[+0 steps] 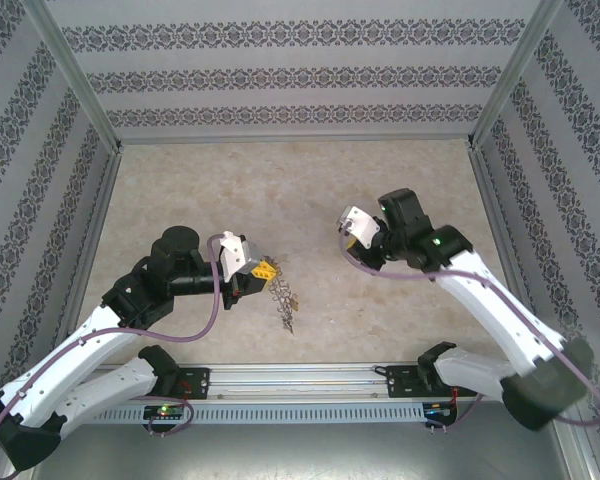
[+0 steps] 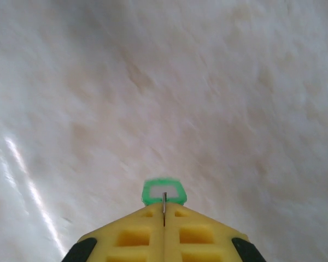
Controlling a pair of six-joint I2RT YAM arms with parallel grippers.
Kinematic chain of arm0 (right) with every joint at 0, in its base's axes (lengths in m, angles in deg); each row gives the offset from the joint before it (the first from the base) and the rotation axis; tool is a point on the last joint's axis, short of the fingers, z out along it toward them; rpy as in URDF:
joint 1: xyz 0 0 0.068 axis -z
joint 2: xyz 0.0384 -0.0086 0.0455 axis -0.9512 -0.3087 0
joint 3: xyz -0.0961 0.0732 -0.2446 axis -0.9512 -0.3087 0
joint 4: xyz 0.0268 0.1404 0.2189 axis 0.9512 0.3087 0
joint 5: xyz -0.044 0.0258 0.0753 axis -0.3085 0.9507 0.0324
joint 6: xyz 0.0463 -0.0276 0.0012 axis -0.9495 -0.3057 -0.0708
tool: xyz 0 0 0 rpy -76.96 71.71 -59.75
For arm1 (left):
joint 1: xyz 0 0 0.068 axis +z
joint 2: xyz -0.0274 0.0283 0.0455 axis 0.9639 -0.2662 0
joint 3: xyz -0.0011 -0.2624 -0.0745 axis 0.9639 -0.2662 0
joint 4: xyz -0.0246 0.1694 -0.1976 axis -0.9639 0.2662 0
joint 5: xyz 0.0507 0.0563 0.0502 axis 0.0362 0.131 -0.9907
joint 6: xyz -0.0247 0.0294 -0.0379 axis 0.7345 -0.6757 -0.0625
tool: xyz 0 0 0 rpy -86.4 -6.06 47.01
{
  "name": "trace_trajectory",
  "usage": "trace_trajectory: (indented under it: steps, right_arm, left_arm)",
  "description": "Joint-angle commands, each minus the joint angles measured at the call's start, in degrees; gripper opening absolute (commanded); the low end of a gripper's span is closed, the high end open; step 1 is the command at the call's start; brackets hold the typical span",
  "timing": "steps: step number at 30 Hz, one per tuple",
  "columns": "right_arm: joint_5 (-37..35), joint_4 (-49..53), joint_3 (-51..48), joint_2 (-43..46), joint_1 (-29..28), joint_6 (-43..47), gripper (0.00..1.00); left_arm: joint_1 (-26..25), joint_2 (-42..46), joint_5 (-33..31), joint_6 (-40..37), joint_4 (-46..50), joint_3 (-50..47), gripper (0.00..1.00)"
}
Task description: Put the keys on the keyring
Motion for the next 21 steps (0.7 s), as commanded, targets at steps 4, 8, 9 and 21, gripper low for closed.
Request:
trace_trajectory:
  steps: [4, 8, 9, 21]
  right_arm:
    - [9.0, -14.5, -4.4, 8.2, -10.6, -22.0, 0.00]
    - [6.2, -16.9, -2.8, 5.5, -19.3, -26.5, 0.00]
    - [5.8, -17.7, -2.4, 4.6, -21.0, -27.4, 0.00]
    - [-0.5, -21.7, 1.0, 3.5, -26.9, -30.4, 0.00]
  left_arm:
    - [0.7, 0.1, -2.8, -4.0, -3.4, 2.5, 0.00]
    - [0.7, 0.4, -3.7, -4.2, -5.5, 2.2, 0.00]
    - [0.6, 0.7, -4.4, -4.2, -5.8, 2.1, 0.00]
    - [0.7, 1.7, -6.0, -4.8, -7.6, 0.5, 0.00]
